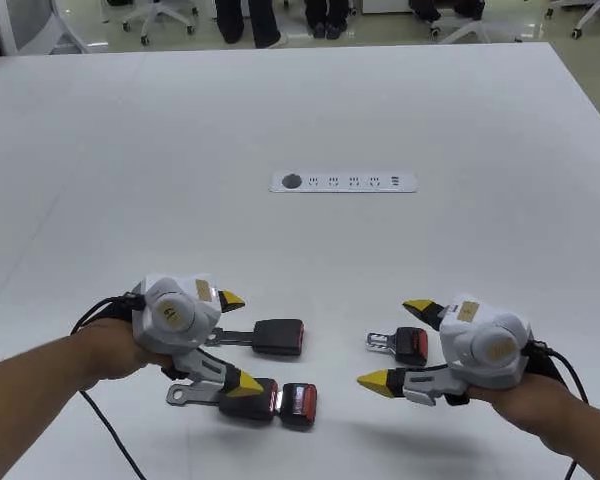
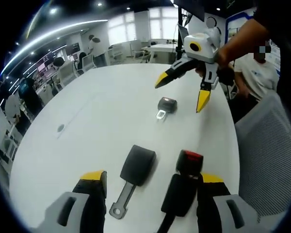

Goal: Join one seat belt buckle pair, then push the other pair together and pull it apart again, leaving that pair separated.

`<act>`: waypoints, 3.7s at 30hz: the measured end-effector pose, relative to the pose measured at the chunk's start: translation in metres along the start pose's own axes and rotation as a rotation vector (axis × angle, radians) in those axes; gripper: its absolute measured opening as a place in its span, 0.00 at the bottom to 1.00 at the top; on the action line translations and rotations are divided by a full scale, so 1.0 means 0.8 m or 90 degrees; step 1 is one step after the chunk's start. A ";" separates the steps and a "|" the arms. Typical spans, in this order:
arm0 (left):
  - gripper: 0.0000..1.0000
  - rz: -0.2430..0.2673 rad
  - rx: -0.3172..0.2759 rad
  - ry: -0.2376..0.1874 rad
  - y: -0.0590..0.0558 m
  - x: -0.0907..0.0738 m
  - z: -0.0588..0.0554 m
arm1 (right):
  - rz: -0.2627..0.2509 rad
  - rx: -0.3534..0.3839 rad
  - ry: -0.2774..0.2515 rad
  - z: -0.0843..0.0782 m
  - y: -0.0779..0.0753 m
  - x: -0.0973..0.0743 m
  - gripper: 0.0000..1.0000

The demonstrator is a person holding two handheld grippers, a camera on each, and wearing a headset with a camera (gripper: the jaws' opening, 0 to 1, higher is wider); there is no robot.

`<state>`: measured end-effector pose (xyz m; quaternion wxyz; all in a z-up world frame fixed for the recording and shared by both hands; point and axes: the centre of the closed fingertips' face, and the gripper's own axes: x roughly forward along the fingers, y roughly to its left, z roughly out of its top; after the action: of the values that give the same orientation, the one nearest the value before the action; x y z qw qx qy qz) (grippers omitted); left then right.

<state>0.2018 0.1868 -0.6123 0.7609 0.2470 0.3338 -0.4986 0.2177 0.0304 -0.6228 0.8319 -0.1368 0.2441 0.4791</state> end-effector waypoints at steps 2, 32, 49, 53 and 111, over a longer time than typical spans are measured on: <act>0.81 0.001 -0.004 -0.003 0.002 0.001 0.003 | 0.001 0.002 0.003 -0.004 0.000 -0.003 0.79; 0.84 -0.068 -0.037 -0.030 0.048 0.056 -0.012 | 0.032 0.028 0.081 -0.054 -0.045 -0.004 0.83; 0.65 -0.131 0.002 0.001 0.030 0.086 -0.028 | 0.082 0.006 0.116 -0.077 -0.049 0.014 0.76; 0.54 -0.143 0.017 0.015 0.024 0.089 -0.037 | 0.093 -0.012 0.130 -0.086 -0.048 0.016 0.67; 0.35 -0.158 0.104 0.023 0.039 0.096 -0.041 | 0.145 -0.104 0.151 -0.066 -0.013 0.080 0.35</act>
<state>0.2437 0.1765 -0.6905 0.6647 0.2740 0.3334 -0.6098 0.2386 0.0474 -0.7017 0.7239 -0.2305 0.3147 0.5691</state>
